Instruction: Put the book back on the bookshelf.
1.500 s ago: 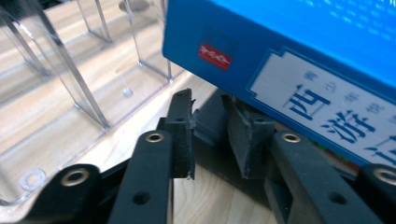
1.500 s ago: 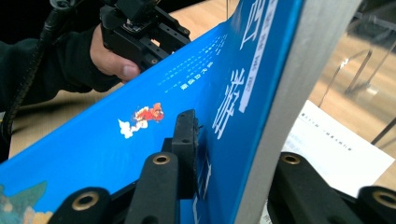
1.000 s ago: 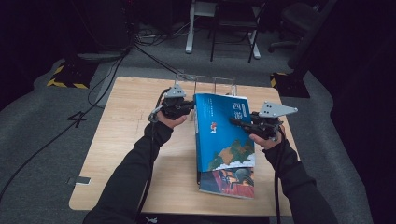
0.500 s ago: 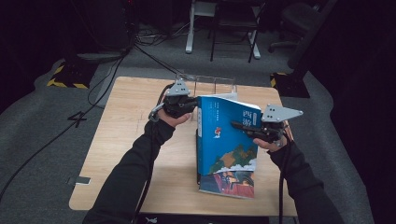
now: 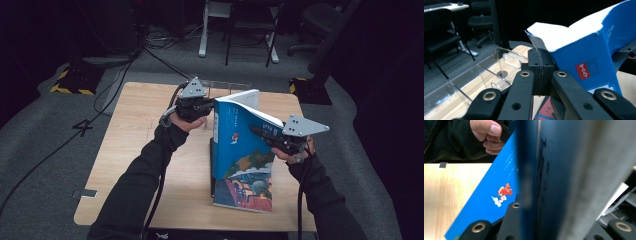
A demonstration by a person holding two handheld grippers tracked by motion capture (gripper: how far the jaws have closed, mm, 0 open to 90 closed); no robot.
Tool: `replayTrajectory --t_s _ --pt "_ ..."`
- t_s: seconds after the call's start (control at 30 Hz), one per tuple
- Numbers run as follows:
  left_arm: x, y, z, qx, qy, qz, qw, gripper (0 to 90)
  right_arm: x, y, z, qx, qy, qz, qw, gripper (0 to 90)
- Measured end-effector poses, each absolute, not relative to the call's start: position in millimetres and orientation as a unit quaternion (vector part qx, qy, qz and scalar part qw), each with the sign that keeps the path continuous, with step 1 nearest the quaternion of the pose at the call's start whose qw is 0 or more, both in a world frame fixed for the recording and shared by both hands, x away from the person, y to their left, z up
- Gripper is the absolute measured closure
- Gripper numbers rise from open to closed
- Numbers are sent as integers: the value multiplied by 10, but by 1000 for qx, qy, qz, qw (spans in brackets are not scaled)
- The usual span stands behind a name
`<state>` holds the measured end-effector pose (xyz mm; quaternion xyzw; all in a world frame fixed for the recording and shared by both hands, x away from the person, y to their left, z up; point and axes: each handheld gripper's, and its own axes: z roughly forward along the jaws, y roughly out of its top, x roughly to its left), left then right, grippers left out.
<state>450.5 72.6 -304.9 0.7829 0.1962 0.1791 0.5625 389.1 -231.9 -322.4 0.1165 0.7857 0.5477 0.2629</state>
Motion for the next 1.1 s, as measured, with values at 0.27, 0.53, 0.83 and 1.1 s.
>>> replayTrajectory --t_s 0.27,0.53,0.83,1.1 --pt "4326 730 -3046 768 189 182 585 851 3680 -2369 -3254 95 777 556 279 791" --pt "4012 820 -3127 752 195 190 600 683 3447 -2473 -3306 86 765 573 282 788" --pt "3804 979 -3363 766 194 164 591 501 3344 -2506 -3330 84 762 576 284 787" --pt "3583 1022 -3628 801 176 135 556 302 3267 -2509 -3351 81 758 580 286 786"
